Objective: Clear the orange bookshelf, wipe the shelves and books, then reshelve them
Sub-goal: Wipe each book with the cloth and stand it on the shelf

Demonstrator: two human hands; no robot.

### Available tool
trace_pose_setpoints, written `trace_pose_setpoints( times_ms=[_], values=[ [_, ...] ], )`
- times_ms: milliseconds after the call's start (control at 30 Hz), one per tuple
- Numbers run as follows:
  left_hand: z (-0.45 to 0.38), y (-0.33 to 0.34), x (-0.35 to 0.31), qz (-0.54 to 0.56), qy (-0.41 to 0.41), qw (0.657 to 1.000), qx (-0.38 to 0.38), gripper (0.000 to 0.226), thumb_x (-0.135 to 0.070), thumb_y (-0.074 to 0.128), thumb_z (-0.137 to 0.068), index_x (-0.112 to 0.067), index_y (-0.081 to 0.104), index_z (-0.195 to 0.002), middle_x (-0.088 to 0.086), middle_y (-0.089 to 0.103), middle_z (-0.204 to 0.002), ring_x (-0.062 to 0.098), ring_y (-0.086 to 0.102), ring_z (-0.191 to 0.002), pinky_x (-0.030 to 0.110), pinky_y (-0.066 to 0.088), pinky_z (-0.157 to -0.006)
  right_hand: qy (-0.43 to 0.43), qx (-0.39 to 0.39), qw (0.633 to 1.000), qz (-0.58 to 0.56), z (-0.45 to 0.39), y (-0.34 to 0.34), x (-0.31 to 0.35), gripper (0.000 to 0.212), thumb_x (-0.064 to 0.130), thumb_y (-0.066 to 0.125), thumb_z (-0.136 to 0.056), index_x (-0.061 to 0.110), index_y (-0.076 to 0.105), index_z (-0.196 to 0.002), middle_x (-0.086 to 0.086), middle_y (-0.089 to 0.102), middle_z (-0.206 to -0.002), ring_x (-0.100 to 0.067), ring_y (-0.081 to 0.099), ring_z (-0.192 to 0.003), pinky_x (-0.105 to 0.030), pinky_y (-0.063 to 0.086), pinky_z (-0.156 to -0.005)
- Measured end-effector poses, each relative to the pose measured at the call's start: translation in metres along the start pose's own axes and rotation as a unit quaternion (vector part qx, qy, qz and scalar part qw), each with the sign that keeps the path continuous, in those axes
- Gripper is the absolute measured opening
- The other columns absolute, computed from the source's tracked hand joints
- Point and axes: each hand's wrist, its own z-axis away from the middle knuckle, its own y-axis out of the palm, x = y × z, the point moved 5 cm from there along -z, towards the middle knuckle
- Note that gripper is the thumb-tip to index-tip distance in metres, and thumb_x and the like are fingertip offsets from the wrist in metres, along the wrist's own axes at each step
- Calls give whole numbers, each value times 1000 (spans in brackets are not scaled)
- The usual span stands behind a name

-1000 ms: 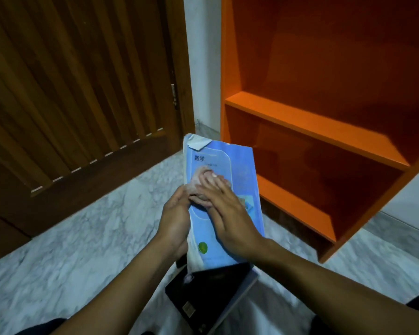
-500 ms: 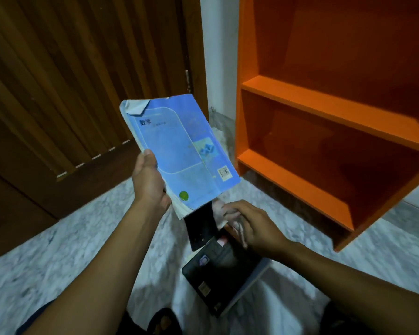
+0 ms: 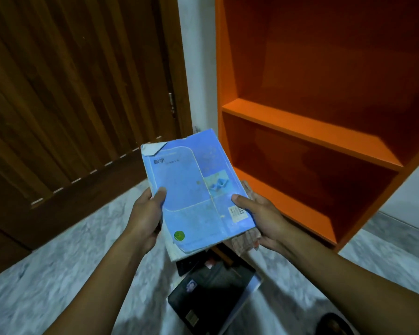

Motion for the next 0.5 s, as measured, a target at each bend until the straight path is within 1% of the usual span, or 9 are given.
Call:
trace_pose_setpoints(
  times_ms=[33,100,167,200,233,267,333,433,500],
  values=[
    [0,-1,2,-76,5,997,-27,40,-29,50,-104,-21,46,-142,2,59,-137,27,65,-109,50,51,-93,-14,0,1000,2,-2,-4,2,42,25,68,-92,40,55,-130,2,61,-139,-24,64,-121,-49,53,-99],
    [6,-1,-1,-246,48,964,-87,65,-33,57,-99,-22,25,-154,3,33,-157,29,44,-136,47,40,-108,-53,4,998,21,-2,2,8,48,19,67,-95,33,49,-137,13,60,-135,-12,69,-110,-36,58,-90],
    [17,13,-5,-287,98,951,-64,75,-43,58,-96,-28,16,-157,-3,16,-165,23,24,-149,47,28,-119,-111,-21,987,113,0,16,10,39,13,66,-95,25,55,-131,15,62,-131,-6,71,-100,-26,59,-84],
    [23,25,-5,-264,98,959,-34,75,-47,57,-95,-32,16,-157,-9,19,-163,19,26,-148,48,29,-118,-145,-47,975,164,0,21,8,37,12,67,-94,17,59,-129,6,62,-134,-11,68,-109,-31,57,-93],
    [29,35,-3,-223,71,972,0,74,-50,56,-95,-37,16,-156,-13,28,-156,16,34,-143,48,35,-114,-173,-73,959,212,-1,23,1,34,12,68,-92,11,63,-126,0,63,-136,-12,63,-118,-35,52,-101],
    [36,46,0,-169,31,985,29,70,-51,55,-95,-43,18,-153,-17,38,-145,15,44,-133,48,43,-106,-198,-87,943,252,0,25,-4,33,12,68,-91,8,64,-124,0,64,-134,-7,60,-120,-31,48,-104],
    [38,58,7,-65,-38,996,51,55,-46,55,-97,-50,25,-143,-19,57,-124,16,65,-105,47,57,-83,-249,-92,903,339,9,32,-12,30,12,66,-92,10,66,-123,10,64,-129,7,56,-118,-14,44,-99],
    [21,50,22,3,-89,996,-6,62,-34,58,-99,-41,22,-148,9,66,-111,29,73,-75,48,62,-64,-313,-51,831,458,23,47,-24,31,19,64,-92,23,65,-123,15,67,-119,3,60,-108,-13,45,-90],
    [13,36,33,-8,-86,994,-65,42,-15,52,-98,-19,37,-138,20,61,-101,37,71,-75,45,59,-61,-334,-16,797,502,27,55,-30,36,24,63,-91,29,63,-126,13,68,-114,-6,59,-102,-18,44,-87]
  ],
)
